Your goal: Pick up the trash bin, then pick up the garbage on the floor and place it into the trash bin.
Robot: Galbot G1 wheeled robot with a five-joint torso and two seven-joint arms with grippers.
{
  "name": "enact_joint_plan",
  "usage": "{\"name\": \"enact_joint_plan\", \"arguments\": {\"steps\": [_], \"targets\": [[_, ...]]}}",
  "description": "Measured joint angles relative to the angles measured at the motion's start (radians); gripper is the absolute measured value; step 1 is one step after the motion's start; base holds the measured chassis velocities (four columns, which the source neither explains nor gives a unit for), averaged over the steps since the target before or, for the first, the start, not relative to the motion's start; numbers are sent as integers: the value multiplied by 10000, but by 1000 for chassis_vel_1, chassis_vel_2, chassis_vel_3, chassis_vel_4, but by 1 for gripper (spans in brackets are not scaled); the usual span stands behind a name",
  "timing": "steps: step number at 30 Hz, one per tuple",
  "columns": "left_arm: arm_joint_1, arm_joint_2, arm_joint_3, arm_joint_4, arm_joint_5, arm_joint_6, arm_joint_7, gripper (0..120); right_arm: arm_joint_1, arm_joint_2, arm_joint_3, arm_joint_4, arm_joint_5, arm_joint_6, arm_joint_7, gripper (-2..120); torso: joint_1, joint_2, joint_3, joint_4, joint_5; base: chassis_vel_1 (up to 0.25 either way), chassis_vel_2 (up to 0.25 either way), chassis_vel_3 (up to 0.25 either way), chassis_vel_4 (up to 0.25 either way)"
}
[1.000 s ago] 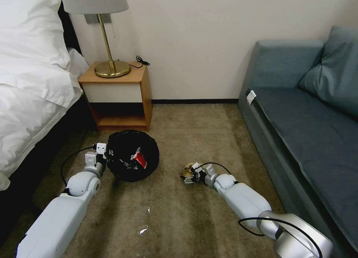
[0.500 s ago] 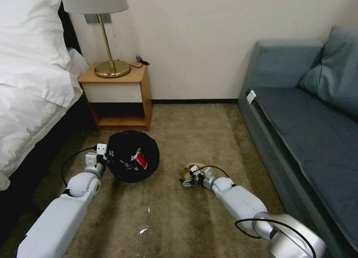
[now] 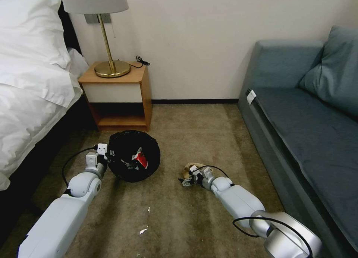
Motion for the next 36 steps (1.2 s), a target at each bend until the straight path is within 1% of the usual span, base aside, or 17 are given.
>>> {"name": "enact_joint_plan", "arguments": {"steps": [10,17,22,27,30,31,32,33,34,35,36], "targets": [[217,6,-159,-52,-4,-132,27,0,137,168,63,-207,-106,25,1,100,0,0,0,1,0,0,0,0,0],[236,12,-168,-133,-54,-145,42,0,231,219,132,-374,-180,24,-13,100,0,0,0,0,0,0,0,0,0],[258,5,-168,-180,-90,-179,65,0,336,449,397,-764,-534,53,-147,100,0,0,0,3,0,0,0,0,0],[264,-21,-169,-180,-90,-206,68,0,338,477,455,-820,-628,46,-283,100,0,0,0,0,0,0,0,0,0],[264,-68,-169,-171,-95,-245,85,0,368,517,553,-905,-656,37,-421,91,0,0,0,1,0,0,0,0,0],[264,-68,-169,-171,-95,-245,85,0,368,517,553,-905,-656,37,-421,91,0,0,0,1,0,0,0,0,0],[263,-79,-164,-173,-99,-253,90,0,384,527,573,-947,-665,37,-451,85,0,0,0,1,0,0,0,0,0],[262,-89,-156,-178,-111,-260,104,0,407,546,605,-1000,-693,42,-473,82,0,0,0,0,0,0,0,0,0],[262,-89,-156,-178,-111,-260,104,0,407,546,605,-1000,-693,42,-473,82,0,0,0,0,0,0,0,0,0],[258,-99,-149,-185,-135,-267,126,0,434,568,645,-1049,-719,45,-488,74,0,0,0,0,0,0,0,0,0],[257,-106,-146,-188,-145,-274,131,0,449,582,668,-1075,-727,45,-502,71,0,0,0,0,0,0,0,0,0]]}}
